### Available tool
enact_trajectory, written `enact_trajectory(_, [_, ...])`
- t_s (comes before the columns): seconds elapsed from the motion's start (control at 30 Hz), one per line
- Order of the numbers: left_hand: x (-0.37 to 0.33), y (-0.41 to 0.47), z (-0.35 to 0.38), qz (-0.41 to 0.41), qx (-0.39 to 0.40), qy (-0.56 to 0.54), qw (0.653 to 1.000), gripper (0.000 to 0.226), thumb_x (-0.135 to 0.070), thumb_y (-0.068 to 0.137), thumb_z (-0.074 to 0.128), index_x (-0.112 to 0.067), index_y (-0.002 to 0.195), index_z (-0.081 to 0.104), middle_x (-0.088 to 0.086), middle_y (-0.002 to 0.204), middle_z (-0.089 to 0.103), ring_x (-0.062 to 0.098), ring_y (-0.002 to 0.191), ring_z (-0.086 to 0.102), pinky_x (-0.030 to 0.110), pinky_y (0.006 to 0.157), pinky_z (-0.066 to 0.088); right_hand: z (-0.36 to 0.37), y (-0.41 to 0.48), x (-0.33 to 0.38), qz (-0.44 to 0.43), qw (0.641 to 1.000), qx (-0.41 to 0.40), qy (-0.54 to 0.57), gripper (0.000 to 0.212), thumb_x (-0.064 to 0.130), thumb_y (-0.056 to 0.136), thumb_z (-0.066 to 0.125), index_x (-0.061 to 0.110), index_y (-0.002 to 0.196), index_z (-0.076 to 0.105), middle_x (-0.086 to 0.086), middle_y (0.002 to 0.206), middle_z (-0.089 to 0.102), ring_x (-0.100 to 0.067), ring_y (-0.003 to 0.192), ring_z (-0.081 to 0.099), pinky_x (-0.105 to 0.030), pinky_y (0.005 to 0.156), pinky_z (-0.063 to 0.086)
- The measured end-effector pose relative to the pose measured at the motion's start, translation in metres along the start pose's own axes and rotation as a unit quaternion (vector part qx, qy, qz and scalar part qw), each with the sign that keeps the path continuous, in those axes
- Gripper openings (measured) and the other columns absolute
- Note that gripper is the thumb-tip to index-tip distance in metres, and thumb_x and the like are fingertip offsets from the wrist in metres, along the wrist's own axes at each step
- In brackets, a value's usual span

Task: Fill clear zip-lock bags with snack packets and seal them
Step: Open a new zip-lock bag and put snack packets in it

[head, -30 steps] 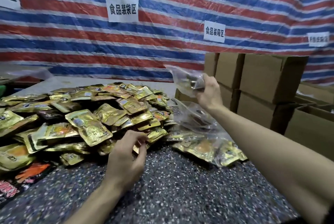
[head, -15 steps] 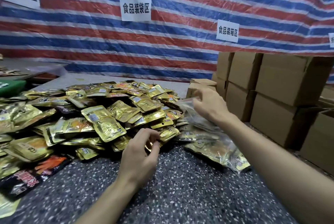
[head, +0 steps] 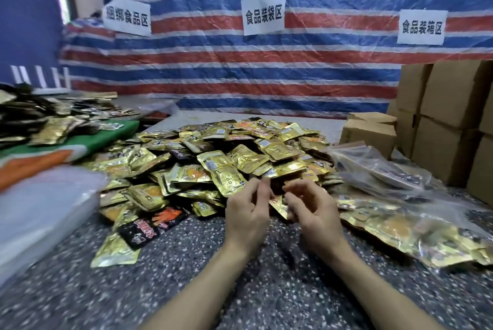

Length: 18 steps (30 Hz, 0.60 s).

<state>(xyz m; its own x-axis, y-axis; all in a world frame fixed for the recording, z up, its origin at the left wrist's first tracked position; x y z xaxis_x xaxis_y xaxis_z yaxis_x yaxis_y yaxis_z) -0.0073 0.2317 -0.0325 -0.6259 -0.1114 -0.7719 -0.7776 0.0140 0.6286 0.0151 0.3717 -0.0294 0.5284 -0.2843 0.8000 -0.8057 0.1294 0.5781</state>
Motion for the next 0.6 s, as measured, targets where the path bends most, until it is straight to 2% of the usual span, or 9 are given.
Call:
enact_trajectory(0.1, [-0.007, -0.005, -0.007, -0.025, 0.030, -0.014, 0.999, 0.018, -0.022, 0.093, 0.048, -0.025, 0.082, 0.062, -0.012, 0.062, 0.055, 0.008, 0.057, 0.050, 0.035, 0.052, 0.040, -0.006, 0.001, -0.004, -0.006, 0.999, 0.023, 0.028, 0.021, 0.005, 0.093, 0.065, 0.026, 0.090, 0.069, -0.003, 0.070, 0.065, -0.013, 0.056, 0.055, -0.023, 0.052, 0.045])
enact_trajectory(0.2, [-0.015, -0.002, -0.021, -0.015, 0.034, 0.019, 0.999, 0.024, -0.015, 0.083, 0.050, -0.021, 0.064, 0.064, -0.011, 0.075, 0.059, 0.005, 0.074, 0.056, 0.022, 0.068, 0.047, -0.009, 0.003, -0.007, 0.018, 0.998, 0.024, 0.056, 0.023, 0.005, 0.093, 0.064, 0.027, 0.090, 0.069, -0.005, 0.068, 0.064, -0.013, 0.053, 0.053, -0.020, 0.050, 0.044])
enact_trajectory(0.37, [-0.011, -0.021, -0.063, -0.003, 0.066, 0.087, 0.994, 0.021, -0.009, 0.076, 0.063, -0.018, 0.058, 0.069, -0.006, 0.086, 0.062, 0.007, 0.085, 0.059, 0.016, 0.072, 0.048, -0.008, 0.003, -0.007, 0.018, 0.997, 0.044, 0.056, 0.019, 0.003, 0.094, 0.062, 0.021, 0.090, 0.068, -0.007, 0.065, 0.061, -0.014, 0.053, 0.050, -0.022, 0.049, 0.042])
enact_trajectory(0.43, [-0.009, -0.026, -0.093, 0.006, 0.067, 0.135, 0.989, 0.023, -0.001, 0.076, 0.071, -0.020, 0.064, 0.071, -0.008, 0.091, 0.064, 0.007, 0.092, 0.061, 0.016, 0.078, 0.051, -0.007, 0.002, -0.005, 0.014, 0.997, 0.056, 0.049, 0.016, 0.002, 0.093, 0.062, 0.017, 0.091, 0.068, -0.005, 0.063, 0.060, -0.012, 0.052, 0.050, -0.022, 0.049, 0.041])
enact_trajectory(0.5, [-0.006, -0.023, -0.130, 0.007, 0.042, 0.188, 0.981, 0.033, 0.003, 0.078, 0.075, -0.029, 0.080, 0.070, -0.010, 0.097, 0.064, 0.004, 0.094, 0.061, 0.015, 0.079, 0.051, -0.007, 0.002, -0.005, 0.012, 0.997, 0.065, 0.043, 0.015, 0.001, 0.093, 0.063, 0.015, 0.091, 0.067, -0.003, 0.061, 0.059, -0.011, 0.051, 0.050, -0.022, 0.048, 0.040])
enact_trajectory(0.57, [-0.003, -0.016, -0.173, -0.019, -0.015, 0.269, 0.963, 0.030, -0.006, 0.081, 0.076, -0.032, 0.094, 0.068, -0.010, 0.105, 0.065, 0.000, 0.090, 0.060, 0.019, 0.078, 0.051, -0.005, 0.002, -0.006, 0.012, 0.997, 0.072, 0.037, 0.014, 0.001, 0.093, 0.063, 0.015, 0.091, 0.067, -0.003, 0.060, 0.059, -0.012, 0.051, 0.049, -0.024, 0.048, 0.040])
enact_trajectory(0.6, [-0.001, -0.011, -0.195, -0.035, -0.048, 0.324, 0.944, 0.024, -0.013, 0.084, 0.075, -0.031, 0.098, 0.069, -0.008, 0.109, 0.066, 0.001, 0.091, 0.058, 0.025, 0.081, 0.050, -0.005, 0.002, -0.006, 0.010, 0.997, 0.074, 0.033, 0.014, 0.002, 0.092, 0.064, 0.015, 0.091, 0.067, -0.003, 0.060, 0.059, -0.013, 0.051, 0.049, -0.025, 0.048, 0.040])
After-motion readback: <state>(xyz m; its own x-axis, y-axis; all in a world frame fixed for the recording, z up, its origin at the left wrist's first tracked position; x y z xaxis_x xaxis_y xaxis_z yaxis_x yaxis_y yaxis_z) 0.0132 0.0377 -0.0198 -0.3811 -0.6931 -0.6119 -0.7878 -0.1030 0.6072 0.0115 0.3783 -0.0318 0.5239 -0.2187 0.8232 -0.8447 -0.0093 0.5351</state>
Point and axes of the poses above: each hand's wrist, its own y-axis towards the middle knuckle, its own z-axis out of the palm, x = y × z, the point moved 3 cm from there along y, towards the middle knuckle
